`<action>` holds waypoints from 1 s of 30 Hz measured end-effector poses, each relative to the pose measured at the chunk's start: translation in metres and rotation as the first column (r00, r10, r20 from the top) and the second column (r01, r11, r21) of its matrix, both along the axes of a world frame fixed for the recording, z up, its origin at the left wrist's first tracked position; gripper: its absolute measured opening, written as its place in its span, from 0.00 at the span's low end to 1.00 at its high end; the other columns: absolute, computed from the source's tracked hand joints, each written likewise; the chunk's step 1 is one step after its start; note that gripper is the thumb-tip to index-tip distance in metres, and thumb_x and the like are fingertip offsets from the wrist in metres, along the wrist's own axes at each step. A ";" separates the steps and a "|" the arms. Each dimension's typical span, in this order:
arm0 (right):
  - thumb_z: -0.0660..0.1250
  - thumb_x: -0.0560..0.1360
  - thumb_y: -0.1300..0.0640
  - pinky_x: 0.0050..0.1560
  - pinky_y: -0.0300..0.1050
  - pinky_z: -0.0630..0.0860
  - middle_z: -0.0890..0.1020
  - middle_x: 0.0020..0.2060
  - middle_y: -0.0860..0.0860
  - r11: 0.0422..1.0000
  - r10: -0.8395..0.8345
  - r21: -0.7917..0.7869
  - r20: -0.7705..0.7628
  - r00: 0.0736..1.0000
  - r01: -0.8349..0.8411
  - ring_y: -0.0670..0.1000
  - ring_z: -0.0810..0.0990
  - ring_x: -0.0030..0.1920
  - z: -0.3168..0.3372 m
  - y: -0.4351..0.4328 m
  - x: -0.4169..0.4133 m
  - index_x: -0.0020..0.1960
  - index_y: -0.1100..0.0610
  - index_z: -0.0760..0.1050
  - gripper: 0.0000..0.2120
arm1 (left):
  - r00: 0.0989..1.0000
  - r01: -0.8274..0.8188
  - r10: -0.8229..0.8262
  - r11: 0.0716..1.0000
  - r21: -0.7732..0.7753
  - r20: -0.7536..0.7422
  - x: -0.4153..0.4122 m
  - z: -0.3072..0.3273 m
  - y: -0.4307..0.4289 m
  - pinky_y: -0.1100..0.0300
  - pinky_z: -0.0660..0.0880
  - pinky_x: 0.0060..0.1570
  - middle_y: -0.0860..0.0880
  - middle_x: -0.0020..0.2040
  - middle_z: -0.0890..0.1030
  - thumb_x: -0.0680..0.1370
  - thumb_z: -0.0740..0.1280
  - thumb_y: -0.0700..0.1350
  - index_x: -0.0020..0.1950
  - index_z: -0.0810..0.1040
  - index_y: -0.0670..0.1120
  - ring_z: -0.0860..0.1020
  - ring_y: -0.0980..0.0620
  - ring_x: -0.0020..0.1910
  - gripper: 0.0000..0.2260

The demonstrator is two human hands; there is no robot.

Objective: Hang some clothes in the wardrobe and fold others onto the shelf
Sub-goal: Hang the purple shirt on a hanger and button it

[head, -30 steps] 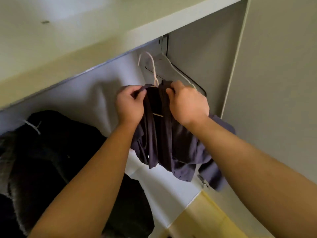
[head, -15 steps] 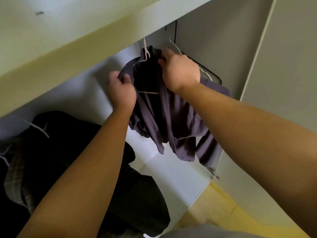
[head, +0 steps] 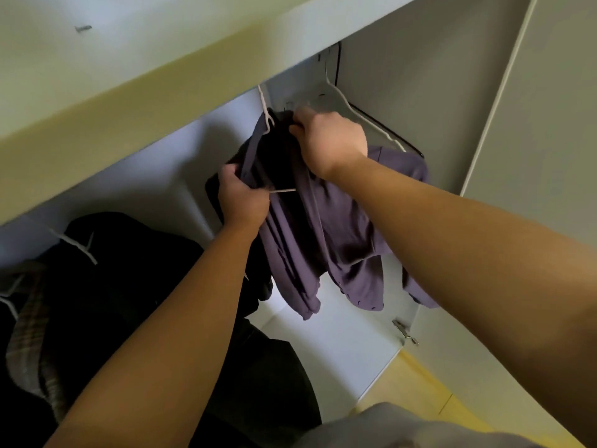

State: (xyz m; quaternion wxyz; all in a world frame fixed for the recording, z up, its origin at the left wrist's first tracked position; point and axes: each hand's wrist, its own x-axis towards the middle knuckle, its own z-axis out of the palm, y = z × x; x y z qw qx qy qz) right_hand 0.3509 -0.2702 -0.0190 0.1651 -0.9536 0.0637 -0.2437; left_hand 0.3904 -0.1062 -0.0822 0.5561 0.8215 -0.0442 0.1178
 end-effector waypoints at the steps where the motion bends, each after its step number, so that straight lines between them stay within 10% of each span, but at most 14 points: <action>1: 0.53 0.84 0.48 0.40 0.48 0.65 0.81 0.54 0.58 1.000 0.007 -0.003 0.003 1.000 -0.007 0.63 0.79 0.50 -0.002 -0.001 0.002 0.62 0.52 0.72 0.14 | 0.999 -0.036 0.036 0.999 -0.016 -0.010 -0.001 -0.004 0.002 0.61 0.75 0.48 0.51 0.47 0.77 0.72 0.71 0.33 0.56 0.69 0.45 0.77 0.54 0.45 0.17; 12: 0.61 0.76 0.38 0.63 0.60 0.62 0.73 0.61 0.57 0.994 -0.055 -0.091 0.023 0.998 0.057 0.61 0.69 0.62 -0.051 0.005 -0.007 0.75 0.53 0.60 0.33 | 0.953 -0.142 0.129 0.989 -0.027 -0.274 -0.005 -0.050 0.021 0.59 0.74 0.53 0.42 0.54 0.83 0.74 0.72 0.38 0.54 0.81 0.40 0.81 0.46 0.53 0.09; 22: 0.68 0.70 0.55 0.64 0.59 0.66 0.71 0.65 0.59 0.986 -0.097 0.158 0.295 0.950 0.051 0.61 0.70 0.64 -0.116 0.007 -0.035 0.59 0.58 0.73 0.18 | 0.947 -0.062 0.132 0.970 0.237 -0.292 -0.019 -0.071 0.037 0.56 0.70 0.51 0.37 0.57 0.81 0.83 0.62 0.51 0.58 0.79 0.37 0.78 0.36 0.57 0.18; 26: 0.68 0.75 0.58 0.54 0.49 0.74 0.75 0.62 0.56 0.784 -0.047 0.615 -0.074 0.996 0.083 0.60 0.77 0.56 -0.151 0.008 -0.046 0.64 0.57 0.70 0.19 | 0.934 -0.060 0.144 0.966 0.253 -0.328 -0.031 -0.080 0.042 0.52 0.72 0.54 0.37 0.58 0.80 0.81 0.66 0.48 0.61 0.76 0.36 0.77 0.36 0.59 0.16; 30: 0.68 0.75 0.51 0.54 0.50 0.76 0.78 0.61 0.57 0.629 0.024 0.734 -0.349 0.937 0.257 0.62 0.79 0.56 -0.158 0.013 -0.031 0.69 0.54 0.66 0.25 | 0.902 -0.037 0.128 0.975 0.221 -0.412 -0.037 -0.094 0.047 0.51 0.76 0.51 0.41 0.51 0.82 0.75 0.73 0.40 0.57 0.77 0.35 0.80 0.38 0.55 0.14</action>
